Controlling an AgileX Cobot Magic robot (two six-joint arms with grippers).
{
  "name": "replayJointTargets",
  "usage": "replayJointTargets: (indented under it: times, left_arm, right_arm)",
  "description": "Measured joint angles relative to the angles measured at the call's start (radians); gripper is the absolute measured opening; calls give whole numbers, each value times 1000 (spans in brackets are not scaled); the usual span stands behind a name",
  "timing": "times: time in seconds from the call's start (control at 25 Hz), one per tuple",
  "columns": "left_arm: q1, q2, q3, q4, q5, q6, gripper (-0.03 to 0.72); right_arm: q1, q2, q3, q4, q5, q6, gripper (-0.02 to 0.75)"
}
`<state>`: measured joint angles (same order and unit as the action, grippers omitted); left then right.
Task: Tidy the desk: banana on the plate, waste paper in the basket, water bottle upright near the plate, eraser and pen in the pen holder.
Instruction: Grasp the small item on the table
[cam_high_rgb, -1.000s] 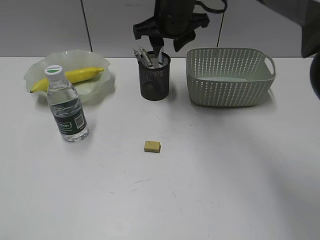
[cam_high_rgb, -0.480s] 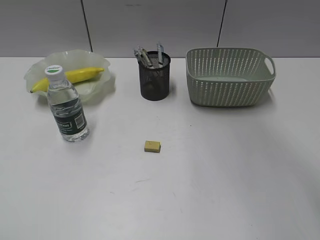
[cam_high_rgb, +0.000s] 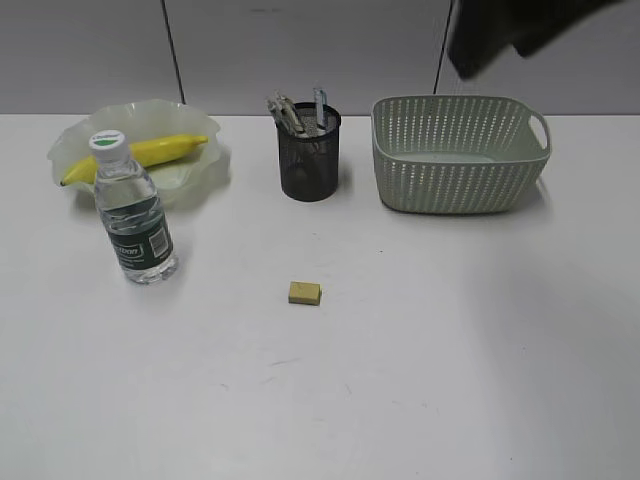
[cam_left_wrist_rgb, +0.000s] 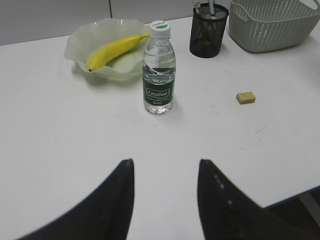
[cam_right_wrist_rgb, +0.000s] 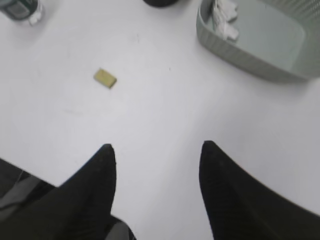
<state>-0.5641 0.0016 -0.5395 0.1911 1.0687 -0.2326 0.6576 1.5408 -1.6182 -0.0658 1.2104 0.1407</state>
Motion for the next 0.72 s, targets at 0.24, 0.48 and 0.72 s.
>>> replayJointTargets:
  times: [0.24,0.48,0.72]
  left_arm:
    - [0,2,0,0,0,0,313]
    - [0,2,0,0,0,0,313]
    - [-1,2,0,0,-1,0,313]
  right_arm:
    - [0,-311,401,0,1,0,430]
    - [0,-638,733,0,-11,0,427]
    - [0,-994,1010,-14,-88,0,426]
